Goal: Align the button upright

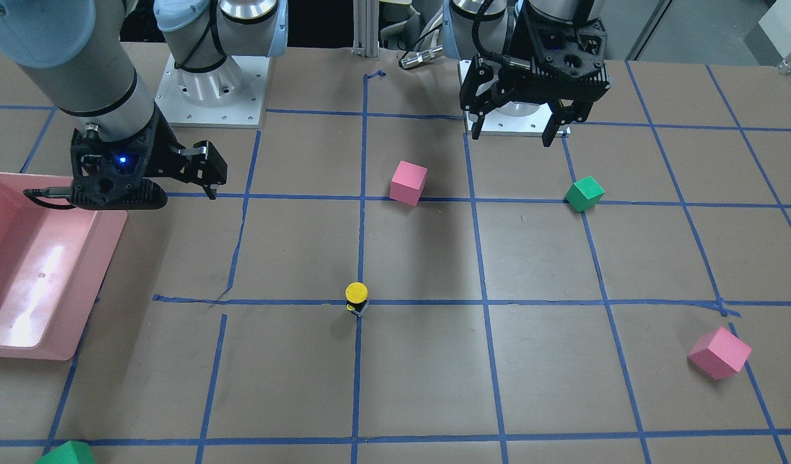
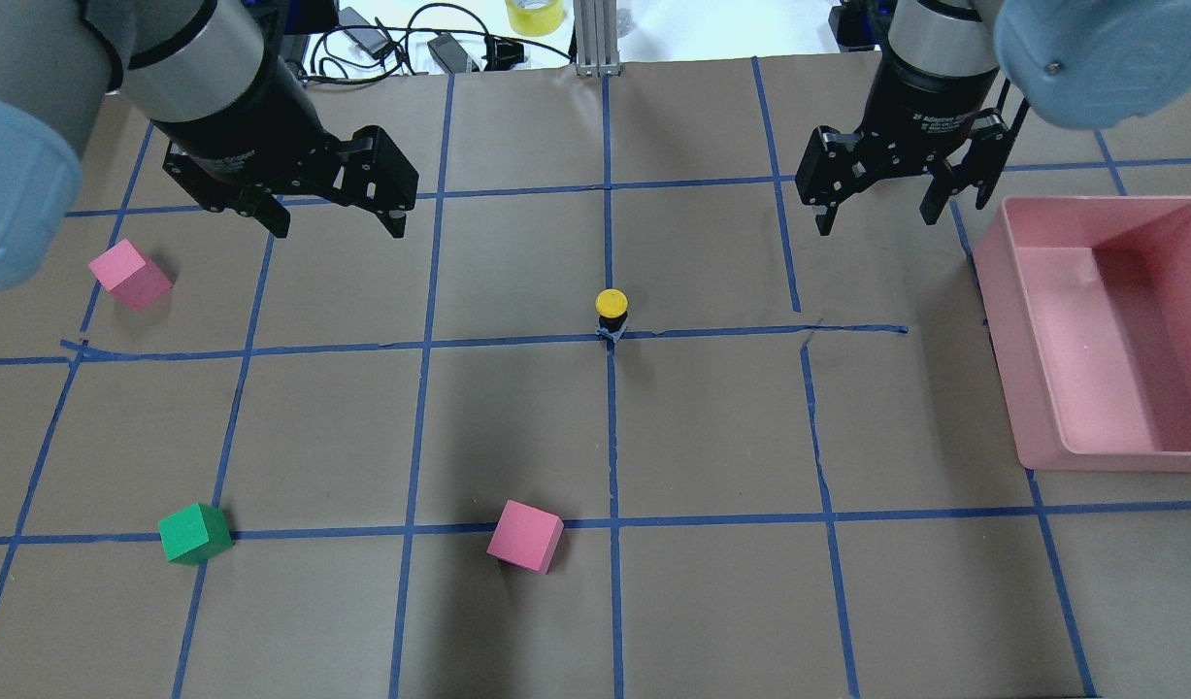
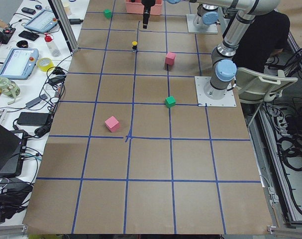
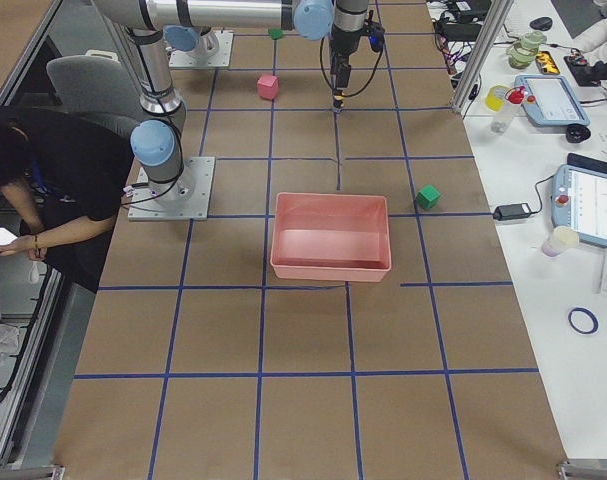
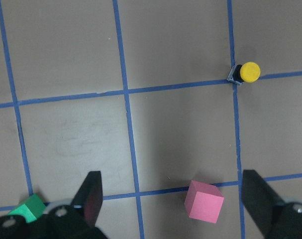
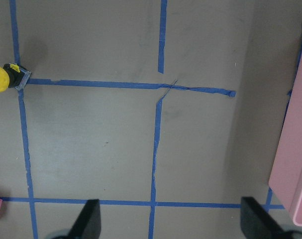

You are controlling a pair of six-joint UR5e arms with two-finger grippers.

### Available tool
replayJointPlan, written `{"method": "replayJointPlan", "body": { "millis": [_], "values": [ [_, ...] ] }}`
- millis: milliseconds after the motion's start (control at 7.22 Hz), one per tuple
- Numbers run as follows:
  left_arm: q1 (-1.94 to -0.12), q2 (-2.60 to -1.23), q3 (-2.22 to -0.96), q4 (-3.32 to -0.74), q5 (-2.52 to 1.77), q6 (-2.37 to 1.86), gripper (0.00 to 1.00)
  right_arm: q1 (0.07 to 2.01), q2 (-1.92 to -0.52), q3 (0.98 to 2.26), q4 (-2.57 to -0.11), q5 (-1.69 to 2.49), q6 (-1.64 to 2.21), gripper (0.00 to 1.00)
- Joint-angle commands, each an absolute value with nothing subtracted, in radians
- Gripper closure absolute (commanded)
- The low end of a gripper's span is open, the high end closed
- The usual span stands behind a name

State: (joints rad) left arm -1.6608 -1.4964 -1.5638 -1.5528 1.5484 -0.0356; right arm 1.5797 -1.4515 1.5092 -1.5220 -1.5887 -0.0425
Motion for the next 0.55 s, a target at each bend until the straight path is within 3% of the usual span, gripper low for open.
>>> {"method": "replayJointPlan", "body": {
  "millis": [0,415],
  "values": [
    [-1.660,-1.490,-1.572,-1.562,1.543,-0.043,0.00,1.585,-1.454,1.514,-1.526,-1.572,-0.023,0.00],
    [-1.652,-1.483,-1.577,-1.552,1.542,-0.038,0.00,1.585,-1.457,1.519,-1.511,-1.589,-0.023,0.00]
  ]
}}
